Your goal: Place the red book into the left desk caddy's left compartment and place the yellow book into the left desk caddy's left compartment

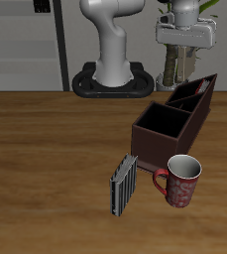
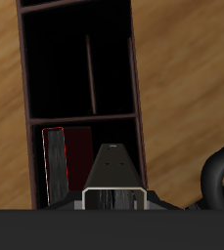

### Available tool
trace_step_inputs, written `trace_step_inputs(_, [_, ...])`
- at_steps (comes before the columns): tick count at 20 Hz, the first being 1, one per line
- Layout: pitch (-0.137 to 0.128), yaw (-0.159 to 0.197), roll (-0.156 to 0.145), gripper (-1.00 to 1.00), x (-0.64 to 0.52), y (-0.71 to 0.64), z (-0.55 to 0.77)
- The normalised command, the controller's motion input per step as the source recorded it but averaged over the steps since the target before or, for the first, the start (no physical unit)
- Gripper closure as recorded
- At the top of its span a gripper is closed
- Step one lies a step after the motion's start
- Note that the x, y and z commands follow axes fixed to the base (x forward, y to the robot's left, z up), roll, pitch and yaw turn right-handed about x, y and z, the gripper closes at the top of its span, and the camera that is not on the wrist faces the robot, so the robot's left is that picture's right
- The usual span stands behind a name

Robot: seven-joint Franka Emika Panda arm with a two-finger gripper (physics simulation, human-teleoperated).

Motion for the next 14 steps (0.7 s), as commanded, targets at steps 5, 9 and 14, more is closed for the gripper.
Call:
trace_step_inputs(5, [-0.009, -0.006, -0.006, 1.0, 0.14, -0.06, 0.07])
trace_step_inputs(9, [-0.009, 0.01, 0.004, 1.0, 0.06, 0.03, 0.02])
trace_step_inputs(14, [0.028, -0.002, 0.017, 1.0, 0.06, 0.09, -0.09])
